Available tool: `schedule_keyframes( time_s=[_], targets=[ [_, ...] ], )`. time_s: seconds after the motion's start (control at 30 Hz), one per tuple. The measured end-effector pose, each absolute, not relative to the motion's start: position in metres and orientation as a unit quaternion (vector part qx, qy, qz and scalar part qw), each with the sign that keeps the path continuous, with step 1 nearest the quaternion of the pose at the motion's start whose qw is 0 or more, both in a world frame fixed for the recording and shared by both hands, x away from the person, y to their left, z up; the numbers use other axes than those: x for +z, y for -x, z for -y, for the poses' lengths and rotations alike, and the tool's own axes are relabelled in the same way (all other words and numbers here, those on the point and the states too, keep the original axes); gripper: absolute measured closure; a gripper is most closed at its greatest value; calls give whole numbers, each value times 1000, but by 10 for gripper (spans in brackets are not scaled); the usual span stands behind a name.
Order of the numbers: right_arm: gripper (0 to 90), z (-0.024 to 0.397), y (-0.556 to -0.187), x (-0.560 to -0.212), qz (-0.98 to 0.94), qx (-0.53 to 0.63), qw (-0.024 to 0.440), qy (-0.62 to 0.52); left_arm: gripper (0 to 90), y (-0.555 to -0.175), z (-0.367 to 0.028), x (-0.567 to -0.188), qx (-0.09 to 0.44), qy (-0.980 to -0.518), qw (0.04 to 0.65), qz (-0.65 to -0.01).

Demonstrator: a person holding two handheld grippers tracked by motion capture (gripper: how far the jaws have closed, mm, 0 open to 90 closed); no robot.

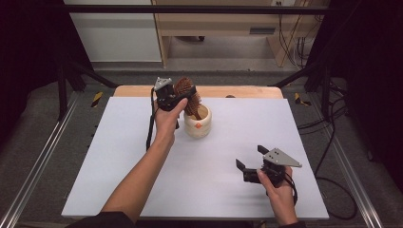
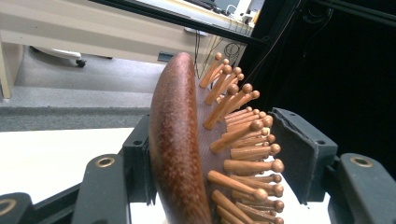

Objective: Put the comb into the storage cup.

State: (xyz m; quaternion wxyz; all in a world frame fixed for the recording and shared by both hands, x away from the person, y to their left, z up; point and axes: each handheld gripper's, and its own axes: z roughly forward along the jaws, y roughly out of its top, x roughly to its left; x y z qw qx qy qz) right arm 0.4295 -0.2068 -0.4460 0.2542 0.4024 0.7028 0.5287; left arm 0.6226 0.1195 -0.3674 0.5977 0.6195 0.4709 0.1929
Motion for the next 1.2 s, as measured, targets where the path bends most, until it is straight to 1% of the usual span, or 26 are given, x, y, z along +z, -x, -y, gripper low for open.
schedule_keyframes(
  time_s=[0.17, 0.47, 1.2],
  targets=[
    [34, 207, -430, -446, -703, 529, 254, -402, 344, -623, -120, -368, 193, -620, 597, -470],
    [34, 207, -430, -446, -703, 529, 254, -402, 322, -623, -121, -369, 191, -620, 598, -470],
    [34, 206, -430, -446, -705, 527, 255, -400, 318, -623, -127, -372, 192, -619, 598, -473]
  ],
)
